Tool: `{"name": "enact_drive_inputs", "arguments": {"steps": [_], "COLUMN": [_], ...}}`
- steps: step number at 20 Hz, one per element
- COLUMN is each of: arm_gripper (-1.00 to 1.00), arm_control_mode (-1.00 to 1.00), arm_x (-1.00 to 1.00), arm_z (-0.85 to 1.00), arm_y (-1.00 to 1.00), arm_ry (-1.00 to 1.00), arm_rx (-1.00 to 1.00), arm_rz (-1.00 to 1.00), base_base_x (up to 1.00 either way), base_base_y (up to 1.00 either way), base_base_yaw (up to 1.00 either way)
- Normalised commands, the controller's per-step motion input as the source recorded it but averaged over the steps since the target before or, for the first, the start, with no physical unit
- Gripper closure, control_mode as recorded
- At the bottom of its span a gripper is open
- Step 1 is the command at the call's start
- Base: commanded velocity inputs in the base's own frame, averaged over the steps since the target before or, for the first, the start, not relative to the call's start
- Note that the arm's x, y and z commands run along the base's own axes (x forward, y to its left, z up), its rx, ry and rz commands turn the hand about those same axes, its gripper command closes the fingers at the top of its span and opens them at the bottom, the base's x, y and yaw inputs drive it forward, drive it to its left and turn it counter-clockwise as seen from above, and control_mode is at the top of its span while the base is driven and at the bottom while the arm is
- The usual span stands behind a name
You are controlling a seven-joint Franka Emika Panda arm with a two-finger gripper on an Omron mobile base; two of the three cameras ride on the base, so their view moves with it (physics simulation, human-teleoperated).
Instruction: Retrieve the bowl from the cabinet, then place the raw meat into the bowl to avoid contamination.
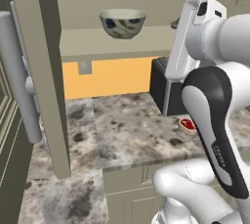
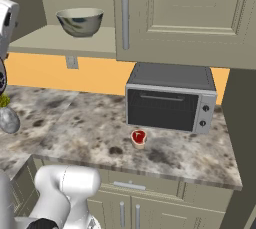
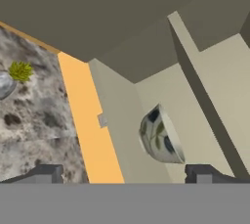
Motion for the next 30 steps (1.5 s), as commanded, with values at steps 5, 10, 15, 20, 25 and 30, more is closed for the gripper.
{"name": "enact_drive_inputs", "arguments": {"steps": [5,10,15,20,25,30], "arm_gripper": [-1.0,-1.0,-1.0,-1.0,-1.0,-1.0], "arm_control_mode": [-1.0,-1.0,-1.0,-1.0,-1.0,-1.0], "arm_x": [0.04,0.1,0.13,0.16,0.18,0.21], "arm_z": [0.0,0.0,-0.01,-0.04,-0.06,-0.02], "arm_y": [-0.1,-0.05,0.0,0.0,0.0,0.0], "arm_ry": [0.0,-0.02,-0.03,-0.04,-0.03,-0.03], "arm_rx": [0.0,0.0,0.0,0.0,0.0,0.0], "arm_rz": [-0.04,-0.03,-0.02,-0.02,-0.02,-0.02], "base_base_x": [0.0,0.0,0.0,0.0,0.0,0.0], "base_base_y": [0.0,0.0,0.0,0.0,0.0,0.0], "base_base_yaw": [0.0,0.0,0.0,0.0,0.0,0.0]}}
